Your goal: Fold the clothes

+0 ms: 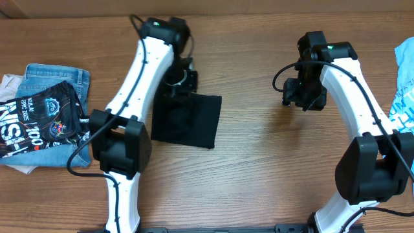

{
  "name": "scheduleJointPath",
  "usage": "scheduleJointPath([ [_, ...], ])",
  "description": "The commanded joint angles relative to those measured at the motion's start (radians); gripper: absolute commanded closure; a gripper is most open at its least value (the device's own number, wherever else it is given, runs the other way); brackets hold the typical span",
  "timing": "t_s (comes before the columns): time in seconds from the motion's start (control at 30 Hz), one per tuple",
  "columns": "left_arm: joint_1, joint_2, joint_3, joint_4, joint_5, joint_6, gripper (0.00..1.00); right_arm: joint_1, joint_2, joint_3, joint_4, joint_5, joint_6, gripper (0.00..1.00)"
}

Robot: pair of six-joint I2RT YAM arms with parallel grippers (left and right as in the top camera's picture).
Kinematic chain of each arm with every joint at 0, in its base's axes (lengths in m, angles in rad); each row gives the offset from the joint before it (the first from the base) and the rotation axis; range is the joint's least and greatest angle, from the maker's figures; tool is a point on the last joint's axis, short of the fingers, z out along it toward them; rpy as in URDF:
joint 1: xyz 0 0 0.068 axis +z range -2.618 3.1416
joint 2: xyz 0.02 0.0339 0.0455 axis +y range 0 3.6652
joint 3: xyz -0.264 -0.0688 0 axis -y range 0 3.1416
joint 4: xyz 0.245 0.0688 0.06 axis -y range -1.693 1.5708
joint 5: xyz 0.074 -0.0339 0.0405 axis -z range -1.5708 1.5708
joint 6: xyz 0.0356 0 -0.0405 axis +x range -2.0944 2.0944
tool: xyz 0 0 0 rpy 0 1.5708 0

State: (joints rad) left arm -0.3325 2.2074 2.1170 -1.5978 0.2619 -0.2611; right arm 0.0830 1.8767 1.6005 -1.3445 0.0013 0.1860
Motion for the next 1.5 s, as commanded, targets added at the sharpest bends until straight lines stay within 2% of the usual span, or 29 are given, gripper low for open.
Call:
scheduleJointPath([
  [0.0,-0.043,-0.026,0.023,0.013,-0.032,-0.048,0.92,-0.007,-0.027,0.024,0.003,0.005,-0.008,0.39],
  [0.27,-0.1,-0.025,-0.003,0.019,-0.089,-0.058,0.84,-0.007,-0.027,0.024,0.003,0.005,-0.015,0.39],
  [0.53,-0.114,-0.021,-0.005,0.026,-0.088,-0.058,0.84,-0.007,-0.027,0.024,0.0,0.005,-0.015,0.39],
  [0.87,-0.132,-0.021,-0.005,0.0,-0.084,-0.058,0.76,-0.007,-0.027,0.024,0.0,0.005,-0.019,0.38],
  [1.07,-0.153,-0.021,-0.005,-0.026,-0.032,-0.042,0.71,-0.007,-0.027,0.024,0.004,0.005,-0.019,0.37],
  [1.23,-0.156,-0.022,-0.005,-0.048,-0.037,-0.007,0.73,-0.007,-0.027,0.024,0.005,0.005,-0.019,0.37],
  [1.33,-0.14,-0.024,-0.004,-0.042,-0.093,-0.005,0.74,-0.006,-0.027,0.024,0.005,0.0,-0.019,0.34],
  [1.4,-0.121,-0.024,0.004,-0.036,-0.136,-0.017,0.75,-0.005,-0.027,0.024,0.009,-0.076,-0.064,0.32],
  [1.47,-0.094,-0.024,0.009,-0.013,-0.172,-0.037,0.74,0.001,-0.027,0.024,0.019,-0.261,-0.149,0.31],
])
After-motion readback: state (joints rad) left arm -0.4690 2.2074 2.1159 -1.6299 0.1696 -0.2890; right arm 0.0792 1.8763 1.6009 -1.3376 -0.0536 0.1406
